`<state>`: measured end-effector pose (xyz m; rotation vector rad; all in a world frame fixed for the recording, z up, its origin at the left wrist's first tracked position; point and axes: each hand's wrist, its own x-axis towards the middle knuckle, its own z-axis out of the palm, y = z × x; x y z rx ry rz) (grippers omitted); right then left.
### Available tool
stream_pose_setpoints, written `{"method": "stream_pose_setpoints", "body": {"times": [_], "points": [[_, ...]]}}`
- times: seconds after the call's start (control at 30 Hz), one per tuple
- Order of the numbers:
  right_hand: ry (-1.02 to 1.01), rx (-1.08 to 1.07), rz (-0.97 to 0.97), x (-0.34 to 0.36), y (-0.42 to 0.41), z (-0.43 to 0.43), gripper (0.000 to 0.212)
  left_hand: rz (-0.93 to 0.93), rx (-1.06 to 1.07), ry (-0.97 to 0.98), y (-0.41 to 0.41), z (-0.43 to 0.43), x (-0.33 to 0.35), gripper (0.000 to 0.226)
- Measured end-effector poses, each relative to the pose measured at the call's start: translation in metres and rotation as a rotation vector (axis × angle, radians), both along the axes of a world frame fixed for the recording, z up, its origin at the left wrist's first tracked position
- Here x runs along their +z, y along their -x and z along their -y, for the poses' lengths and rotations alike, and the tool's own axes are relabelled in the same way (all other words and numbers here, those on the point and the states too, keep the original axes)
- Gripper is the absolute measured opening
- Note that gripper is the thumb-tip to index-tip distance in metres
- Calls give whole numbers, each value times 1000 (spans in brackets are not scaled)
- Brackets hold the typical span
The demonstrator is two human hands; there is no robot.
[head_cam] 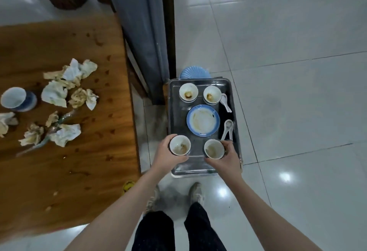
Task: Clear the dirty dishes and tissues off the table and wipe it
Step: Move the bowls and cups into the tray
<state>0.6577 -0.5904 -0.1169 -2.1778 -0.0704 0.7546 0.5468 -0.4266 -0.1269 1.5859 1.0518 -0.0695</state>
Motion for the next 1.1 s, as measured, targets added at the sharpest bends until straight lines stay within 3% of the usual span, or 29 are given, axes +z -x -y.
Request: {"method": "stream_pose_setpoints", "body": {"times": [0.33,0.73,1.1], "points": [[22,51,-60,-86,-4,7,69,-128,58,-40,-3,4,-68,78],[37,129,-61,-178,-12,-24,68,-132,156,-66,-4,-1,-136,74],[50,105,-29,-216,-11,-31,73,-161,115,-93,-2,11,-163,78]]}}
